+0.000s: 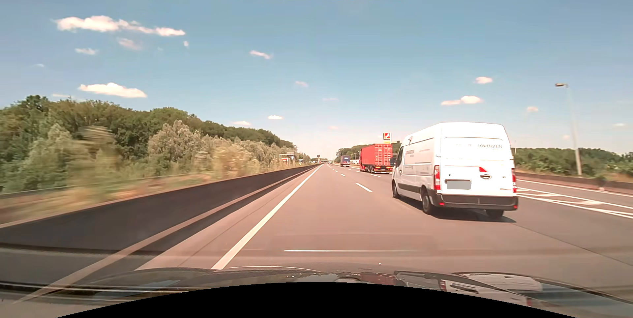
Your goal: Follow the waypoints while adhering to traffic rules and regulations
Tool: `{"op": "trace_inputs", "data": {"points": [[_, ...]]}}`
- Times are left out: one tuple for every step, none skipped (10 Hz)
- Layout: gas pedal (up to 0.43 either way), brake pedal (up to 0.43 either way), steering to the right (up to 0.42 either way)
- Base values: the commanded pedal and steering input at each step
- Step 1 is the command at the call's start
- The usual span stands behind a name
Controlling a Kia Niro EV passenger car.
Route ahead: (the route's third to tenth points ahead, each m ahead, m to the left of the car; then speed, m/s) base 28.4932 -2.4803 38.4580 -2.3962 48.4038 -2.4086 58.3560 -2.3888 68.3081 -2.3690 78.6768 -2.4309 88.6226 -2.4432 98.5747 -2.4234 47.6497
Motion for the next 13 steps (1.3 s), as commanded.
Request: {"op": "trace_inputs", "data": {"points": [[0.591,0.000,-0.002],[0.591,0.000,-0.002],[0.591,0.000,-0.002],[0.591,0.000,-0.002],[0.591,0.000,-0.002],[0.591,0.000,-0.002],[0.591,0.000,-0.002],[0.591,0.000,-0.002],[0.591,0.000,-0.002],[0.591,0.000,-0.001],[0.591,0.000,-0.001],[0.591,0.000,0.000],[0.591,0.000,0.001]]}}
